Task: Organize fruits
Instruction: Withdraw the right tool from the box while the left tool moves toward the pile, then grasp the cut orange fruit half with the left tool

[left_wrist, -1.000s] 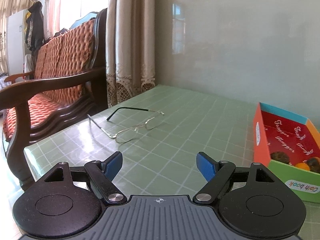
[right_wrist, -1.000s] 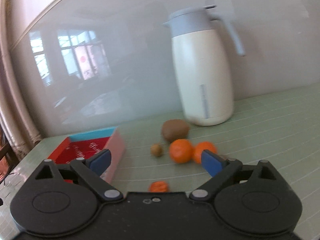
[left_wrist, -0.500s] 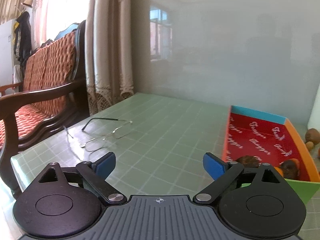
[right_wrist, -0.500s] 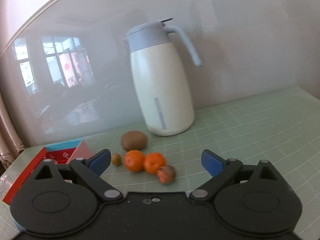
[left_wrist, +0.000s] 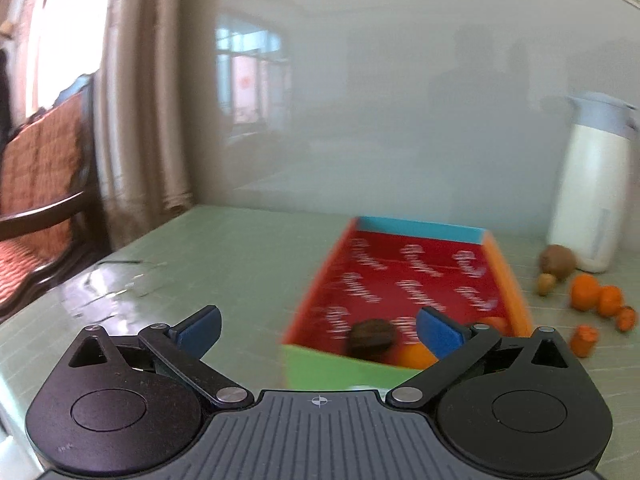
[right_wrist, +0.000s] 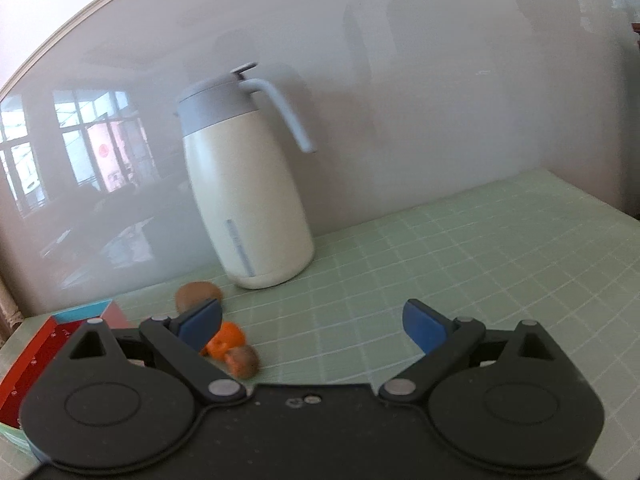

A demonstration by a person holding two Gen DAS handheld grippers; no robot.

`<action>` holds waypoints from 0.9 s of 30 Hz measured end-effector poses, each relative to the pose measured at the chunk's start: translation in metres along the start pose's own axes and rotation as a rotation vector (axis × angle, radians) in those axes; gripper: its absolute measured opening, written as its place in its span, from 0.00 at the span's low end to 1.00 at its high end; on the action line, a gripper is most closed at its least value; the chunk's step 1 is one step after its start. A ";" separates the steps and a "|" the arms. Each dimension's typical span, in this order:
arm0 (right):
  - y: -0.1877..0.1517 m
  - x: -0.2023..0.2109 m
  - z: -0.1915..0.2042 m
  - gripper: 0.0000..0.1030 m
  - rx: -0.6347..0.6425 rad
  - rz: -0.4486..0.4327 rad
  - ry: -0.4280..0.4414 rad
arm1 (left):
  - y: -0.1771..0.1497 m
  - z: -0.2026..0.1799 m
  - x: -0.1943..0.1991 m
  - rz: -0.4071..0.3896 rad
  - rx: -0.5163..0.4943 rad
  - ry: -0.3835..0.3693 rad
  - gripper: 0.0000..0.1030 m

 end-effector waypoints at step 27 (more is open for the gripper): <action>-0.004 0.028 -0.143 0.95 -0.113 -0.032 -0.238 | -0.015 -0.151 0.012 0.016 -0.096 -0.262 1.00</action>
Point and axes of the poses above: each gripper's, at about its wrist camera, not at the fingertips, and x roughly against the way its jaws point, z to its left, y to its top, the point moved 3 cm from there along -x, roughly the way its jaws point, and after that the axes turned 4 degrees about x, right-handed, at the moved point
